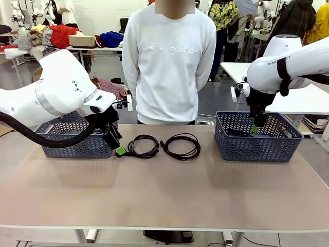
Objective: Organize the cables according to human instructions.
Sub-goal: Pick up a bundle of cables and place it in the basket indicated by the human.
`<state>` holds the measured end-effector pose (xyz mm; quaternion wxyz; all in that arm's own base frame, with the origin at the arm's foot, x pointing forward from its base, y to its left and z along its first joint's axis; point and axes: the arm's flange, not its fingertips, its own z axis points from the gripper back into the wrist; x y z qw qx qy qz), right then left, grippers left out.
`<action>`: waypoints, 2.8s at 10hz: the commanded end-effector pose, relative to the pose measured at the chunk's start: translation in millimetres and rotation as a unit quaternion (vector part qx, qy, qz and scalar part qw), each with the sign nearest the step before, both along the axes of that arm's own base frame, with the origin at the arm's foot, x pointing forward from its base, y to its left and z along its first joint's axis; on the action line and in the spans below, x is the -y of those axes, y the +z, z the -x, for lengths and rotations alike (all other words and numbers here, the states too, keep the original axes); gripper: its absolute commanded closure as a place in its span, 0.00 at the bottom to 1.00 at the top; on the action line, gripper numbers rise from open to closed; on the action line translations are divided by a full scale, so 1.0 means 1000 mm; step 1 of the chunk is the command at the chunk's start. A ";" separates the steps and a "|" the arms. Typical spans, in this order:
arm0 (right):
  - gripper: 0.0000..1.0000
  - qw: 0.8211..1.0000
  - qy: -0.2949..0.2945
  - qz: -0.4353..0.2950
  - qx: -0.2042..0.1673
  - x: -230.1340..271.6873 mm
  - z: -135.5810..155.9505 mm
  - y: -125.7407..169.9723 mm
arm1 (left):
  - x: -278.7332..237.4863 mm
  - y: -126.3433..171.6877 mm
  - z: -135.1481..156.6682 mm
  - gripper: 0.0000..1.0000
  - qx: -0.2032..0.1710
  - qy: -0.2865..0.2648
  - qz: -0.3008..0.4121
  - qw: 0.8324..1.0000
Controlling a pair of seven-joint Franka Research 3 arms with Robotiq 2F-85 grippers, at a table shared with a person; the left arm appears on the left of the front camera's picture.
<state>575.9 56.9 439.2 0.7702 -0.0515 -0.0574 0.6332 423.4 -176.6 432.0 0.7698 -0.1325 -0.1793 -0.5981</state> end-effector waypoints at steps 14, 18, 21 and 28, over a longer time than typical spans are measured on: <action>0.00 0.989 -0.128 -0.072 -0.033 -0.043 0.090 0.051 | -0.001 0.001 0.001 0.00 0.002 0.002 -0.001 1.000; 0.00 0.983 -0.119 -0.138 -0.022 -0.076 0.135 0.035 | -0.001 0.001 0.001 0.00 0.002 0.002 -0.001 1.000; 0.00 0.982 -0.105 -0.156 -0.016 -0.095 0.151 0.021 | -0.001 0.001 0.001 0.00 0.002 0.002 -0.001 1.000; 0.00 0.985 -0.091 -0.141 -0.031 -0.109 0.154 0.016 | -0.001 0.001 0.001 0.00 0.002 0.002 -0.001 1.000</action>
